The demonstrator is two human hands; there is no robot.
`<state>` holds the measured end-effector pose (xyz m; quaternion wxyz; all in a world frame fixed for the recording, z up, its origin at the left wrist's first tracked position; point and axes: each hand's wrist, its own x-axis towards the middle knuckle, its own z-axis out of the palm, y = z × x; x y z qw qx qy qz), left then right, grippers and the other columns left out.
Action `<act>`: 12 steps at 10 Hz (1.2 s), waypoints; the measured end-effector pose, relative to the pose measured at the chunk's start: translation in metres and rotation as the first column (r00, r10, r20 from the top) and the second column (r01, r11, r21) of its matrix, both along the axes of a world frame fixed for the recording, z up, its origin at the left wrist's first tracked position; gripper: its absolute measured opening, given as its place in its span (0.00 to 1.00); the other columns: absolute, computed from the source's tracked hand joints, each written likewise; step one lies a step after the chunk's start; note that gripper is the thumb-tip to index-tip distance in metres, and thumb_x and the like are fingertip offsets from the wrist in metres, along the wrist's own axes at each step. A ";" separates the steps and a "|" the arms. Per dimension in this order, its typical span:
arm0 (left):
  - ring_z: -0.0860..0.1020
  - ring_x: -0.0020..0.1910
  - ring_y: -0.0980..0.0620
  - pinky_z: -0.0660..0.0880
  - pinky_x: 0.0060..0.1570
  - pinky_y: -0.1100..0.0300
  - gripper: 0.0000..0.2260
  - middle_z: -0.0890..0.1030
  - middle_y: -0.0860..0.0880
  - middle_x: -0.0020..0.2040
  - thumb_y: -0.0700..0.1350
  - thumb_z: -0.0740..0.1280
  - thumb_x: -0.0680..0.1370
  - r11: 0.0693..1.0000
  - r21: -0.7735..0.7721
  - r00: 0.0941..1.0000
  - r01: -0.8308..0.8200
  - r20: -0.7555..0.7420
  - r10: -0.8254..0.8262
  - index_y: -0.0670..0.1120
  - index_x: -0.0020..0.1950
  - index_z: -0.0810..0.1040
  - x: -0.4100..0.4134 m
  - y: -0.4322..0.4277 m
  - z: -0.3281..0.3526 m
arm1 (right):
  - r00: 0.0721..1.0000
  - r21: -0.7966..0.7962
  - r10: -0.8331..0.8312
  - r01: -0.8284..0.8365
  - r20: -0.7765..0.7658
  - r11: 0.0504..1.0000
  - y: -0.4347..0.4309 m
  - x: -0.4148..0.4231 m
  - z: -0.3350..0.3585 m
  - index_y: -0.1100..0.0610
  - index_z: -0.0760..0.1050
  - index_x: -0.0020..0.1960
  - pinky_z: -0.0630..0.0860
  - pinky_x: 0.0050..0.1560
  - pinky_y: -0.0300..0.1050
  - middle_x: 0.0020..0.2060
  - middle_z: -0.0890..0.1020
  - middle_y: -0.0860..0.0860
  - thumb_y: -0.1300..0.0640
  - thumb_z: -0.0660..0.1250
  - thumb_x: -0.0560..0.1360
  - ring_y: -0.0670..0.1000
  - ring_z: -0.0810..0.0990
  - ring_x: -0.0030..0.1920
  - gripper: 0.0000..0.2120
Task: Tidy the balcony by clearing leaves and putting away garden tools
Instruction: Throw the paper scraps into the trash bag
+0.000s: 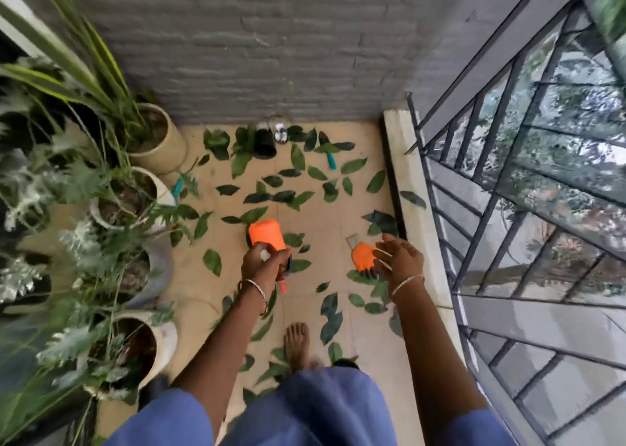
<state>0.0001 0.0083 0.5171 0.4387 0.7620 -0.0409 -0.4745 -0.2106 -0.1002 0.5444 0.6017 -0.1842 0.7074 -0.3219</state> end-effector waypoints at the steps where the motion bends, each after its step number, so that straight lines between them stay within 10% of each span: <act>1: 0.71 0.20 0.55 0.69 0.31 0.60 0.14 0.74 0.53 0.23 0.35 0.73 0.73 0.998 -0.041 0.998 -0.047 -0.047 0.045 0.46 0.38 0.69 0.006 -0.052 0.004 | 1.000 -0.025 0.019 -0.019 -0.009 0.999 -0.055 0.011 0.000 0.60 0.78 0.49 0.75 0.35 0.42 0.35 0.80 0.56 0.64 0.61 0.79 0.53 0.79 0.33 0.07; 4: 0.75 0.29 0.50 0.73 0.24 0.64 0.07 0.81 0.46 0.37 0.39 0.74 0.73 0.981 0.037 0.981 -0.189 -0.027 0.190 0.44 0.47 0.78 0.055 -0.170 -0.019 | 0.986 0.103 0.165 -0.165 0.016 0.981 -0.197 0.068 -0.053 0.61 0.78 0.51 0.76 0.41 0.46 0.41 0.81 0.57 0.63 0.61 0.79 0.54 0.80 0.37 0.07; 8: 0.76 0.24 0.53 0.75 0.27 0.61 0.03 0.79 0.45 0.34 0.40 0.71 0.75 0.894 0.092 0.896 -0.438 -0.036 0.442 0.46 0.47 0.78 0.159 -0.306 -0.121 | 0.738 0.255 0.671 -0.637 -0.070 0.727 -0.402 0.223 -0.189 0.60 0.77 0.49 0.75 0.31 0.39 0.36 0.79 0.56 0.63 0.62 0.80 0.52 0.77 0.32 0.05; 10: 0.77 0.26 0.52 0.73 0.23 0.63 0.06 0.79 0.46 0.33 0.39 0.69 0.77 0.854 0.137 0.862 -0.501 -0.005 0.507 0.51 0.44 0.77 0.219 -0.338 -0.201 | 0.260 0.444 0.959 -0.850 -0.116 0.284 -0.465 0.309 -0.304 0.54 0.75 0.46 0.76 0.33 0.40 0.44 0.81 0.57 0.58 0.64 0.78 0.53 0.79 0.36 0.02; 11: 0.78 0.26 0.53 0.72 0.23 0.61 0.03 0.78 0.48 0.32 0.42 0.71 0.76 0.848 0.159 0.860 -0.505 0.009 0.510 0.48 0.45 0.78 0.246 -0.354 -0.249 | -0.041 0.472 0.982 -0.880 -0.182 0.051 -0.492 0.350 -0.366 0.50 0.72 0.54 0.80 0.52 0.51 0.56 0.80 0.60 0.56 0.66 0.76 0.55 0.79 0.48 0.08; 12: 0.77 0.28 0.50 0.74 0.26 0.61 0.04 0.78 0.47 0.34 0.43 0.71 0.76 0.830 0.163 0.841 -0.534 -0.002 0.541 0.45 0.46 0.78 0.265 -0.365 -0.298 | -0.141 0.466 0.943 -0.885 -0.300 0.017 -0.512 0.395 -0.422 0.53 0.71 0.64 0.77 0.59 0.52 0.62 0.77 0.60 0.58 0.66 0.76 0.55 0.76 0.52 0.17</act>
